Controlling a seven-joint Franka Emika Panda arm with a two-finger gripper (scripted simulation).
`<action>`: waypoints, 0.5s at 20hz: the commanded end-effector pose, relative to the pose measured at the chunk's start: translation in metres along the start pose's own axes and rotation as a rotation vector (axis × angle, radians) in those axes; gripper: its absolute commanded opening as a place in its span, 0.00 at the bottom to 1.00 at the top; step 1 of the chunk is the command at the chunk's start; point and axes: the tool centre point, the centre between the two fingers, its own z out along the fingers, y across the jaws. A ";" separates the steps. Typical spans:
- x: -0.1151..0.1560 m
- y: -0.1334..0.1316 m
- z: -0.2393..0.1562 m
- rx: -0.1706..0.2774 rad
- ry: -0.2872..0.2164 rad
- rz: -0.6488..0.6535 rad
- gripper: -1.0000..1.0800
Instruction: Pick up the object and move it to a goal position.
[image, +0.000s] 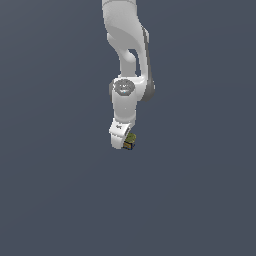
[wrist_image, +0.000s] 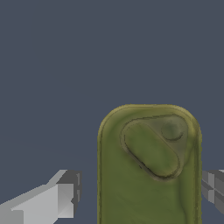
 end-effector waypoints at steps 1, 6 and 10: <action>0.000 0.000 0.010 0.000 0.000 -0.001 0.96; 0.000 0.001 0.017 0.000 0.000 -0.001 0.96; 0.000 0.001 0.017 0.000 0.000 -0.001 0.00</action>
